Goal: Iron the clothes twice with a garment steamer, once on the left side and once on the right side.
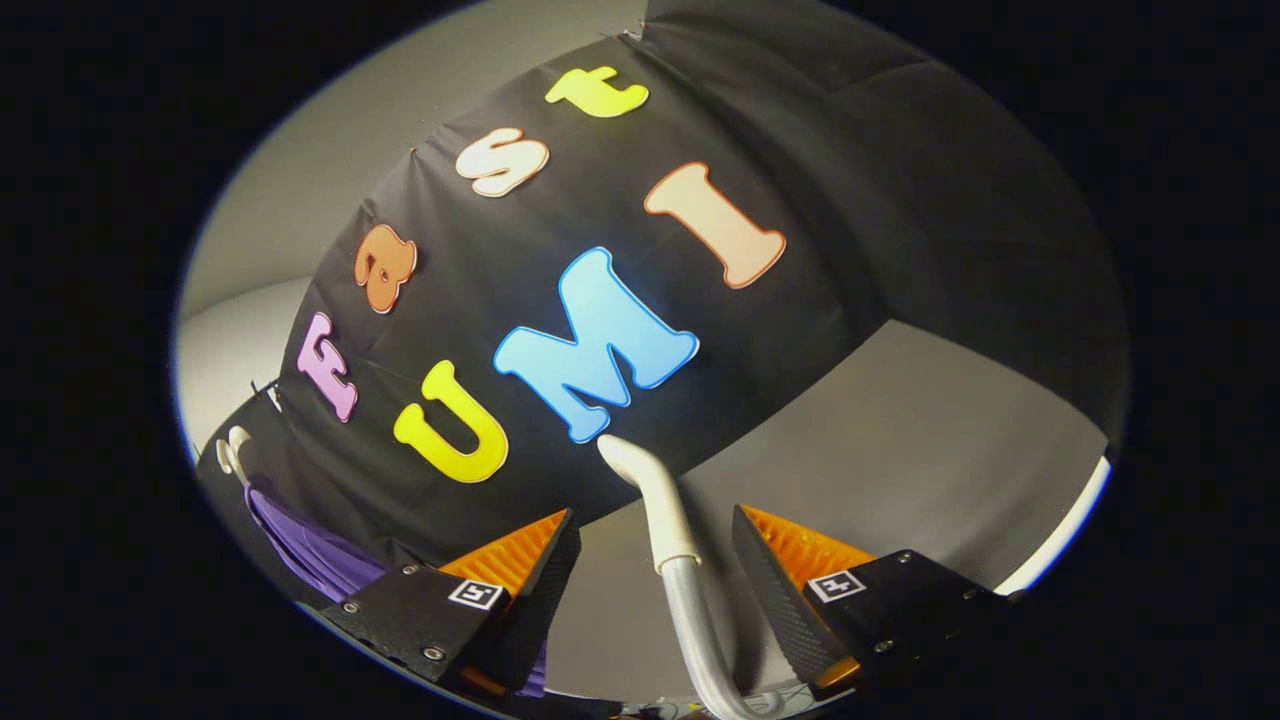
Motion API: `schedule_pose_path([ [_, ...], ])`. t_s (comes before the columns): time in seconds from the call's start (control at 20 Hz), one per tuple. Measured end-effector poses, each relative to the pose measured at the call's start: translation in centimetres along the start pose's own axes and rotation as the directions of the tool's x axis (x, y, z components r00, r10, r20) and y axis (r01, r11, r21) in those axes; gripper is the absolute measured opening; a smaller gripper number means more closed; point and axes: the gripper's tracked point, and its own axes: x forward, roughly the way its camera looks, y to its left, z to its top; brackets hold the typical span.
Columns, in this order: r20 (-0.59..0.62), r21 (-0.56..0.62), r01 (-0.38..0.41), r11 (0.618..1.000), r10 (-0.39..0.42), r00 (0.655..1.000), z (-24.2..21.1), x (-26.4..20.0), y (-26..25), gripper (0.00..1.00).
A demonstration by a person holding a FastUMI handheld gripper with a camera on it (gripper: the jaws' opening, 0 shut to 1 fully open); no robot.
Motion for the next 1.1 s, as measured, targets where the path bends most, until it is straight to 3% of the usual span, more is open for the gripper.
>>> schedule_pose_path([
  [0.2, -0.141, -0.003, 0.004, 1.000, -0.004, 0.990, -1.9, 4.7, -2.0, 0.94],
  [0.4, -0.261, 0.100, -0.042, 0.994, 0.067, 0.963, -3.7, 7.0, -2.1, 0.95],
  [0.7, -0.338, 0.218, -0.054, 0.974, 0.128, 0.932, -4.6, 9.9, -1.8, 0.94],
  [0.95, -0.418, 0.296, -0.071, 0.953, 0.196, 0.887, -6.9, 10.6, -0.3, 0.92],
  [1.1, -0.438, 0.323, -0.064, 0.944, 0.209, 0.874, -7.5, 10.7, -0.1, 0.83],
])
